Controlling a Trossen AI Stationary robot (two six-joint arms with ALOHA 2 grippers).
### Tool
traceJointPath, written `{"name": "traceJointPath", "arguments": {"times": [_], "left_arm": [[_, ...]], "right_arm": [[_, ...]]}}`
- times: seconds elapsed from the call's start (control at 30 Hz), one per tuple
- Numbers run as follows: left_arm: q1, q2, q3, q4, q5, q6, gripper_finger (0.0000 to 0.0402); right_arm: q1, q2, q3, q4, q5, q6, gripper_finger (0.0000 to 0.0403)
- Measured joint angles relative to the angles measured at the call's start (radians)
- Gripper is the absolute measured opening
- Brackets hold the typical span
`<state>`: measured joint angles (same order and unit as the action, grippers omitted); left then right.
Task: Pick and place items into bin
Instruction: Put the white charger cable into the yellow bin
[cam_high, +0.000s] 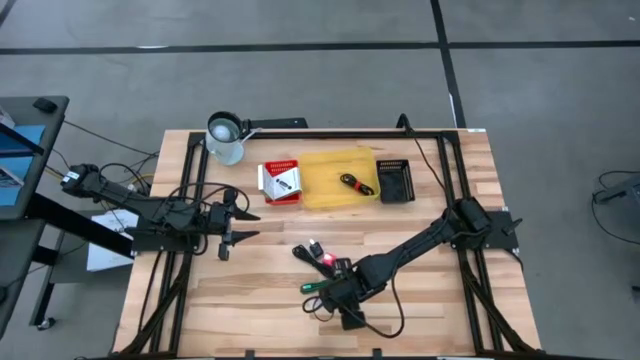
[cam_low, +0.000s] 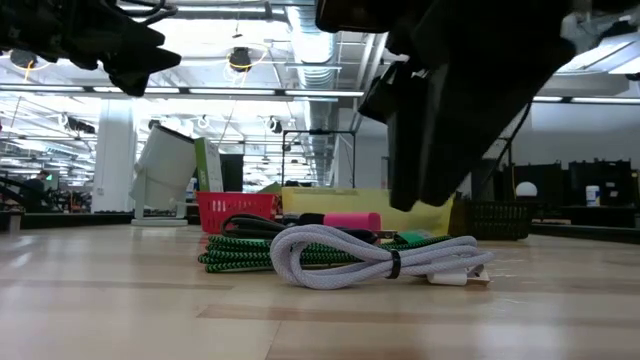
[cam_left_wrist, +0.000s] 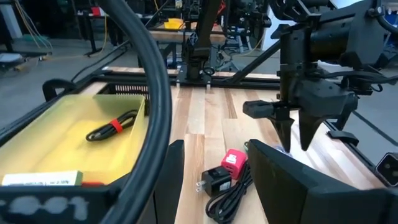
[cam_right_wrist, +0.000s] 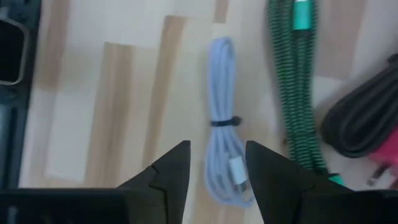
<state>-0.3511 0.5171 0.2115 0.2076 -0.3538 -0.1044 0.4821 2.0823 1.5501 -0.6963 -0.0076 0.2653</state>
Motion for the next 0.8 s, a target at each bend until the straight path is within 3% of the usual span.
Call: {"name": "traceJointPath", "arguments": {"times": [0.43,0.8], "left_arm": [[0.000,0.000,0.000,-0.042,0.005,-0.118,0.0170],[0.000,0.000,0.000,-0.038,0.006,-0.128,0.0170]], "right_arm": [[0.044,0.000,0.000,0.062,0.068,0.122,0.0132],[0.067,0.001,0.000,0.049,0.146,0.129,0.0127]]}}
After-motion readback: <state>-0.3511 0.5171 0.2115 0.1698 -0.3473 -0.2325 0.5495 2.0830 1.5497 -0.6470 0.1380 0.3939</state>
